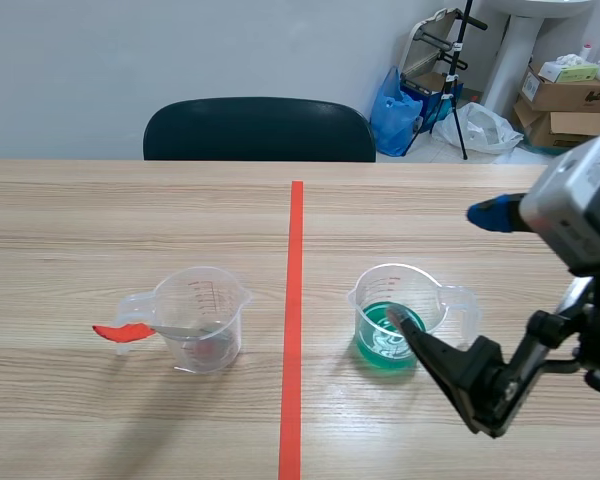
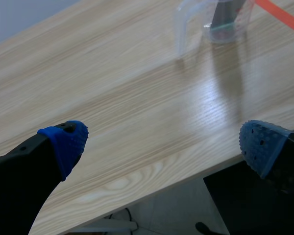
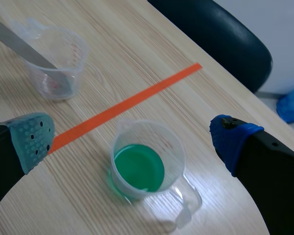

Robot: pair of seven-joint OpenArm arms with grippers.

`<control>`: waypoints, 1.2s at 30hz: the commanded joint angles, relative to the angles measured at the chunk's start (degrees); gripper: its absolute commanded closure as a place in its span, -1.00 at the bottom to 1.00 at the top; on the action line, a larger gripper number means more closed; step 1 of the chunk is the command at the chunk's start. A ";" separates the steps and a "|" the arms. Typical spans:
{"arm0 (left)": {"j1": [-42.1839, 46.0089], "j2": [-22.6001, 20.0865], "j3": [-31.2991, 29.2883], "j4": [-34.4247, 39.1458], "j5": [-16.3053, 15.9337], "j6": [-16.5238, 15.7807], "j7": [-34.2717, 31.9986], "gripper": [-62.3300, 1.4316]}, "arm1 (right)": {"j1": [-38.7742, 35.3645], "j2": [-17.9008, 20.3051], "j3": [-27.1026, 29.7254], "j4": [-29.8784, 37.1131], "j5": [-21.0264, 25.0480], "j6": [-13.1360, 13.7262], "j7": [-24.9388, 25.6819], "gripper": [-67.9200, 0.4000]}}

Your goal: Do the redox reaction experiment

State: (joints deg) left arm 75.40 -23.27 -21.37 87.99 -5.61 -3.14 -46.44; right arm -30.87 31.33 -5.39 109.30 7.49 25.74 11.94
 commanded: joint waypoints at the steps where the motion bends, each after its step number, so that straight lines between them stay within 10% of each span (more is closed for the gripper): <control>1: 0.04 0.24 0.44 1.09 -0.52 0.00 -1.27 -1.00 | 2.05 1.07 -1.22 -1.05 -0.79 -0.35 2.19 -1.00; 19: 0.04 0.37 0.44 1.11 -0.55 0.02 -1.77 -1.00 | 20.96 1.16 -25.77 -13.99 -8.61 0.00 15.15 -1.00; 36: 0.04 0.35 0.44 1.11 -0.52 0.00 -1.77 -1.00 | 35.76 -8.61 -39.56 -25.92 -12.31 -0.85 16.04 -1.00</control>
State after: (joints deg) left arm 75.40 -23.05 -21.08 87.90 -5.63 -3.16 -47.05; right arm 4.12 22.87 -45.04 82.85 -5.58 25.08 27.07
